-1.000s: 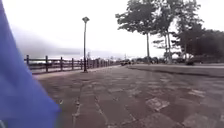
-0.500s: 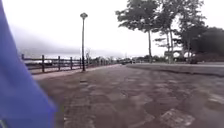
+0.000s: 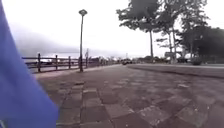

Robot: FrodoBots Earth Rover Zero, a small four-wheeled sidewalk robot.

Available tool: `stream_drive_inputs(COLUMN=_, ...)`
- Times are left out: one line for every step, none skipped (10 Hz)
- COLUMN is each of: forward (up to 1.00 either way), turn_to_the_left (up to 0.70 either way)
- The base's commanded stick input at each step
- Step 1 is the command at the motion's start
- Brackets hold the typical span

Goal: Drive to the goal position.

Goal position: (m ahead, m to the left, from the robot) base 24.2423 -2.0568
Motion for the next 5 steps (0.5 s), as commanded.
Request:
stream_drive_inputs(forward=1.00, turn_to_the_left=0.00)
stream_drive_inputs(forward=1.00, turn_to_the_left=0.00)
stream_drive_inputs(forward=1.00, turn_to_the_left=0.00)
stream_drive_inputs(forward=1.00, turn_to_the_left=0.00)
stream_drive_inputs(forward=1.00, turn_to_the_left=0.00)
